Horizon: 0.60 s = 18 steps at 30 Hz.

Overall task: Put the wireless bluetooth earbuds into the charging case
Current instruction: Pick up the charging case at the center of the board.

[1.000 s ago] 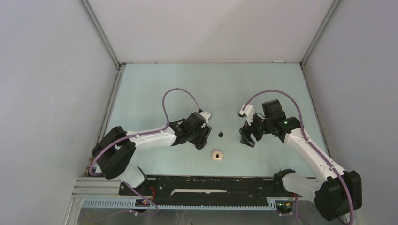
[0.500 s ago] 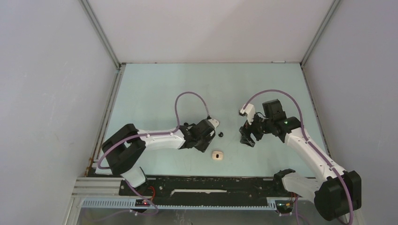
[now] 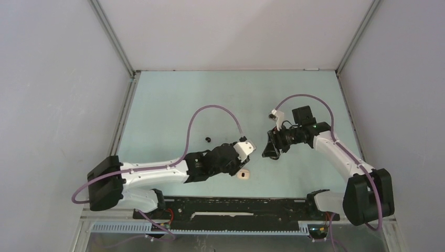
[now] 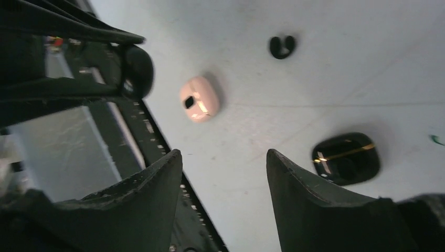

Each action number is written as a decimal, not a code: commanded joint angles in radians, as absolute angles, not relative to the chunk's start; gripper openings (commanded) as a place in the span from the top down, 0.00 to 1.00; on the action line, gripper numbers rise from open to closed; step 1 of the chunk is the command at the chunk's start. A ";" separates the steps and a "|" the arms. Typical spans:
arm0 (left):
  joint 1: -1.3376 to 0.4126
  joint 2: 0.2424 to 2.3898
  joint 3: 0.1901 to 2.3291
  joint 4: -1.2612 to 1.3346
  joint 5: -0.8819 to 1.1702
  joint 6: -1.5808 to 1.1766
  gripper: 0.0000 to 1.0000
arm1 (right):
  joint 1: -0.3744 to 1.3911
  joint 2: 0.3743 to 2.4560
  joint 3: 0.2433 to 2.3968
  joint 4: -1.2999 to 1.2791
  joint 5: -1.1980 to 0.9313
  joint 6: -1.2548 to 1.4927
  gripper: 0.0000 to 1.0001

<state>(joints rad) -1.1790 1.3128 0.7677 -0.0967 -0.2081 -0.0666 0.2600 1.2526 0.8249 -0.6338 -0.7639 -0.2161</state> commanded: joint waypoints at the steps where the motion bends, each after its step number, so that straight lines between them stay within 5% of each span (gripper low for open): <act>1: -1.218 1.324 0.810 -0.006 -0.226 0.022 0.71 | 0.254 1.278 0.876 -0.654 -1.016 -0.175 0.38; 8: -1.287 1.394 0.881 -0.005 -0.239 0.045 0.71 | 0.260 1.335 0.876 -0.683 -1.164 -0.200 0.43; 18: -1.320 1.452 0.937 -0.005 -0.294 0.064 0.71 | 0.278 1.358 0.876 -0.724 -1.161 -0.235 0.37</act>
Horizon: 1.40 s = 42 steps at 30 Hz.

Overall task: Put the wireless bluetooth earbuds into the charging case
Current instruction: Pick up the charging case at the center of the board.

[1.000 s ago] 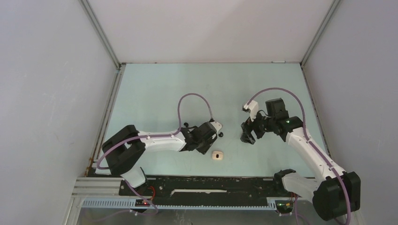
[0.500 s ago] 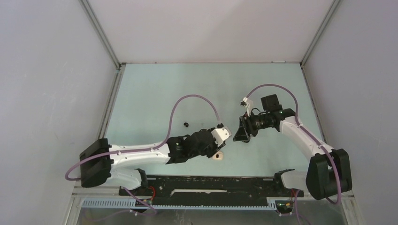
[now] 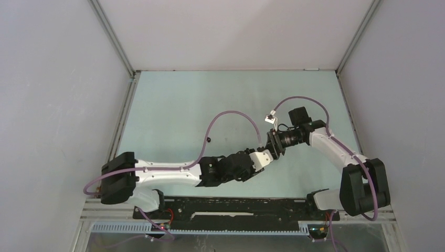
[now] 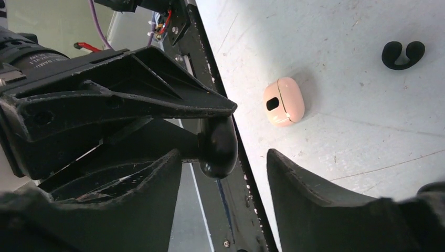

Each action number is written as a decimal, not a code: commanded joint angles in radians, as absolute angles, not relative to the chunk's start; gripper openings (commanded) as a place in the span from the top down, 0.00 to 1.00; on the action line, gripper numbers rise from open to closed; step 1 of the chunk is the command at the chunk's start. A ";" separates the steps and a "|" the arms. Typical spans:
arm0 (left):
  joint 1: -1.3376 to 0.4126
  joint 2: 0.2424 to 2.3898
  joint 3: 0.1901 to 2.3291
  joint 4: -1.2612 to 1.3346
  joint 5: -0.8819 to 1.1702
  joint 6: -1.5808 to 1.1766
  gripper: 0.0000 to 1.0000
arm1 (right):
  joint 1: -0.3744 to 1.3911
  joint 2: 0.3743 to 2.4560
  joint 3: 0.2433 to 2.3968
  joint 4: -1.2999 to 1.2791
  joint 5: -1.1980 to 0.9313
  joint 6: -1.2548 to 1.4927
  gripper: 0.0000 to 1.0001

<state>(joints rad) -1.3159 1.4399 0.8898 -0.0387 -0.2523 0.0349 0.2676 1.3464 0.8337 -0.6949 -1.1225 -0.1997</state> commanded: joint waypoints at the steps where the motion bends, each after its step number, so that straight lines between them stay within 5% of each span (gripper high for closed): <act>1: -1.320 1.455 0.942 -0.006 -0.297 0.065 0.71 | 0.279 1.360 0.876 -0.726 -1.164 -0.239 0.40; 12: -1.320 1.454 0.953 -0.005 -0.313 0.077 0.69 | 0.299 1.378 0.887 -0.784 -1.213 -0.306 0.66; 26: -1.302 1.262 0.754 0.203 -0.374 -0.066 0.36 | 0.187 1.354 0.966 -1.065 -1.361 -0.673 0.89; 35: -1.250 1.056 0.425 0.814 -0.274 -0.444 0.27 | 0.106 1.284 0.993 -1.232 -1.485 -0.894 0.91; 42: -1.218 1.245 0.287 1.321 -0.134 -0.653 0.31 | 0.060 1.248 0.994 -1.345 -1.542 -1.059 0.90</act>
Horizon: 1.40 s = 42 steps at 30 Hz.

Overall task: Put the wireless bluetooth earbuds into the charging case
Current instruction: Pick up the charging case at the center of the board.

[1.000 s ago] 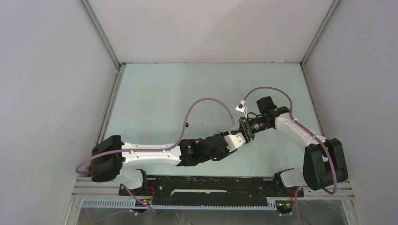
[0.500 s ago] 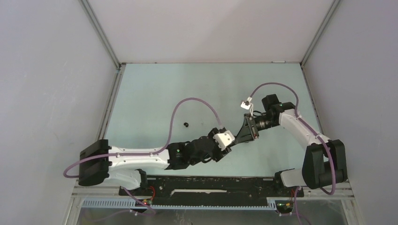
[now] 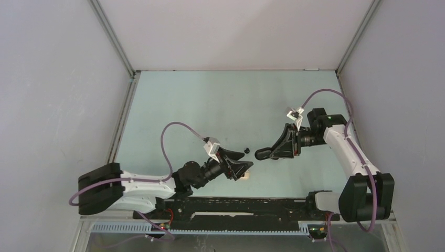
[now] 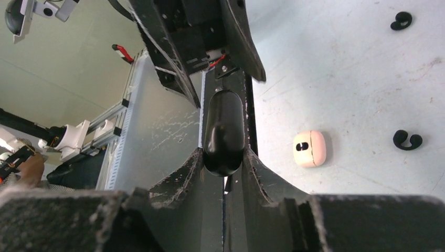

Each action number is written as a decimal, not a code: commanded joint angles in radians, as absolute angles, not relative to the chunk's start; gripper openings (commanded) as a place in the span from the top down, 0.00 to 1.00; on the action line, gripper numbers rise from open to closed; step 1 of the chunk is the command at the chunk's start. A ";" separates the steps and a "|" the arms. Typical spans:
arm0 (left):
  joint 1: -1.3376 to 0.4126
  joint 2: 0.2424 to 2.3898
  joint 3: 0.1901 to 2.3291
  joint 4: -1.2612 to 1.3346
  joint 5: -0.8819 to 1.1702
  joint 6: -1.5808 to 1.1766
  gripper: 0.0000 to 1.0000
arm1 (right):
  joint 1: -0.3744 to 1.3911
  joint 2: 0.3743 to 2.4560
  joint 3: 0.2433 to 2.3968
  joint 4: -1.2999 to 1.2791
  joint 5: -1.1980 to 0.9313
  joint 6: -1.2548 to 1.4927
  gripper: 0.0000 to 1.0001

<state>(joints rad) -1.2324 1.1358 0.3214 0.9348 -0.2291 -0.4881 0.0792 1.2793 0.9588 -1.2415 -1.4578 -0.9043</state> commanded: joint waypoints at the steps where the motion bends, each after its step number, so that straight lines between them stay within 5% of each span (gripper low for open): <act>1: -1.213 1.292 0.277 1.397 -0.113 -0.682 0.33 | 0.056 1.245 0.994 -1.369 -1.544 -1.091 0.90; 7: -1.205 1.471 0.362 1.539 0.062 -0.757 0.44 | 0.028 1.240 0.993 -1.486 -1.552 -1.243 0.90; 19: -1.201 1.578 0.480 1.539 0.084 -0.790 0.57 | 0.016 1.250 0.992 -1.604 -1.557 -1.396 0.88; 38: -1.172 1.606 0.467 1.540 0.045 -0.763 0.48 | 0.028 1.261 0.986 -1.600 -1.565 -1.364 0.88; 42: -1.168 1.611 0.460 1.540 0.063 -0.741 0.57 | 0.028 1.264 0.986 -1.598 -1.562 -1.361 0.88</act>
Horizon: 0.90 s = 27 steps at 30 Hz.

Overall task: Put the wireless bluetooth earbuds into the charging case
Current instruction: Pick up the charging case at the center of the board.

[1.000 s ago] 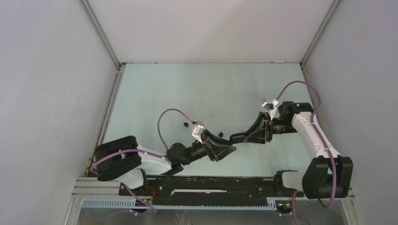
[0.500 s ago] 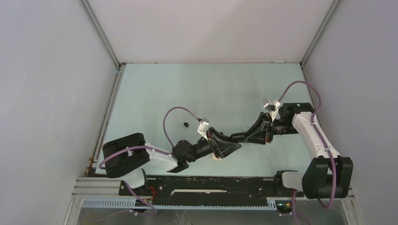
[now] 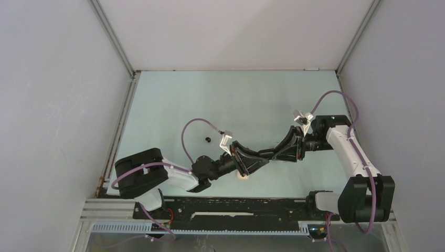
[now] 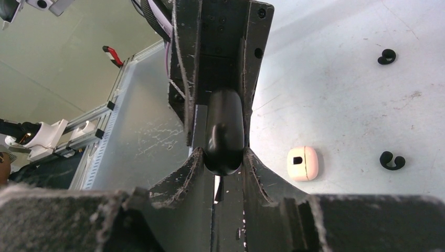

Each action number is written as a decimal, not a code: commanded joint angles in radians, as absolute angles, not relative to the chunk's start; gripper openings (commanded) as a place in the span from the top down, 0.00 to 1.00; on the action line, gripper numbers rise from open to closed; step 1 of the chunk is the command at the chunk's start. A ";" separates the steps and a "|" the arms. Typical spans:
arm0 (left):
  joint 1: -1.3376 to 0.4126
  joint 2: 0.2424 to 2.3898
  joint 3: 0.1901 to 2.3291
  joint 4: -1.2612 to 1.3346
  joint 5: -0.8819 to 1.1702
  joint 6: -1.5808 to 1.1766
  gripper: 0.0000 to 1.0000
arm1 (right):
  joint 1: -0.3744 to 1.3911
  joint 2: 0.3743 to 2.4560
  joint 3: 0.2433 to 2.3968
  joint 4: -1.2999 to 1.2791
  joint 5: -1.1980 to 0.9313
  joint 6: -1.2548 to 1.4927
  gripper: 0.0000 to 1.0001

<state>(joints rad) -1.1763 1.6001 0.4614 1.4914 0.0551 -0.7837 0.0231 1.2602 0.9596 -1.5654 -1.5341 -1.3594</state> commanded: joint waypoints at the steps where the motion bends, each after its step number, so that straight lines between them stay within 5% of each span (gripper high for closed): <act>1: -1.166 1.609 0.460 1.540 0.074 -0.734 0.60 | 0.028 1.267 0.986 -1.600 -1.560 -1.361 0.88; 11: -1.161 1.618 0.473 1.540 0.144 -0.716 0.67 | 0.035 1.286 0.986 -1.604 -1.540 -1.373 0.88; 14: -1.161 1.627 0.484 1.540 0.176 -0.699 0.80 | 0.035 1.289 0.986 -1.604 -1.533 -1.374 0.85; 19: -1.165 1.636 0.480 1.540 0.241 -0.613 0.99 | 0.033 1.290 0.990 -1.572 -1.503 -1.334 0.59; 27: -1.207 1.619 0.384 1.539 0.234 -0.349 1.00 | 0.118 1.254 1.004 -1.364 -1.373 -0.984 0.24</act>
